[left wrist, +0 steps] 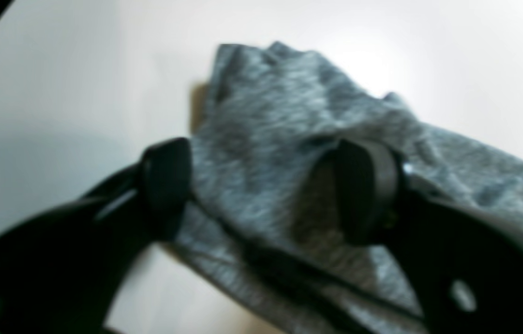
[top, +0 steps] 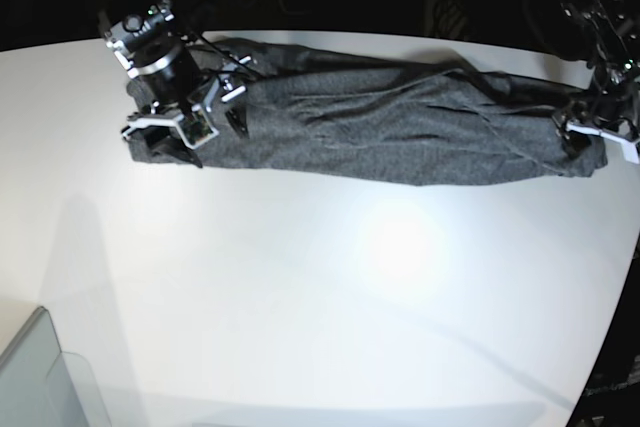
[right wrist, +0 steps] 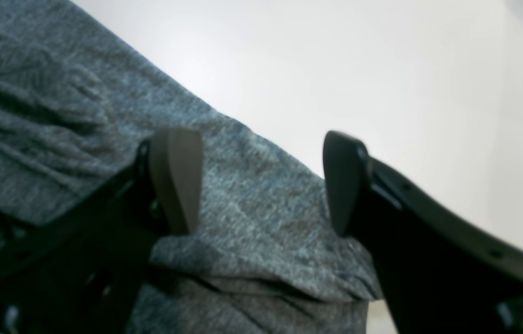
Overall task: Layout the t-shirt on the table in an organized manner, then fold the t-shirt properly
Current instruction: 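Hold the shirt ends with both grippers and straighten the roll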
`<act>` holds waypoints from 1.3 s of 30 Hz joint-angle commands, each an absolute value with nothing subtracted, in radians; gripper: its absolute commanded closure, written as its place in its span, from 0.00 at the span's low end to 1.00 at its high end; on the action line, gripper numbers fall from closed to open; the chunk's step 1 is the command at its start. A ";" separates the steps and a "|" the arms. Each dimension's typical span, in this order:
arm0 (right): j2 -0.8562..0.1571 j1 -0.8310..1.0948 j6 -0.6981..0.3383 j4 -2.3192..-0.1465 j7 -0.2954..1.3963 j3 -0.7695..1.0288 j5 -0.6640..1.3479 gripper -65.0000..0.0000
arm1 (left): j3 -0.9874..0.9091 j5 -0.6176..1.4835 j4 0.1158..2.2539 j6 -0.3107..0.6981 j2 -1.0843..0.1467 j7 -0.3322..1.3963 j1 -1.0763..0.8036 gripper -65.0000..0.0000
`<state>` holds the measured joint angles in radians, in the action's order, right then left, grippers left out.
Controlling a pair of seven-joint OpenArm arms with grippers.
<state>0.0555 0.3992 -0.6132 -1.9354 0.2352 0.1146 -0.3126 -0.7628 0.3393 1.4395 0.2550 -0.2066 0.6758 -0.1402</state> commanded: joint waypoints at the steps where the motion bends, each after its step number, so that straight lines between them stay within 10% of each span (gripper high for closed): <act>1: 0.056 0.397 -0.615 -1.952 0.208 0.114 -0.297 0.37 | -0.768 0.335 1.455 0.255 -0.228 0.651 -0.125 0.18; 29: 0.050 0.389 -0.615 -1.951 0.208 0.114 -0.298 0.37 | -0.584 0.232 1.113 0.255 -0.275 0.453 -0.082 0.09; 39: 0.050 0.387 -0.615 -1.951 0.208 0.114 -0.298 0.37 | -0.576 0.232 1.041 0.255 -0.277 0.361 -0.085 0.69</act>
<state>0.0521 0.3912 -0.6136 -1.9347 0.2352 0.1146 -0.3134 -0.5804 0.2844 1.0649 0.2783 -0.2790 0.2405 -0.0685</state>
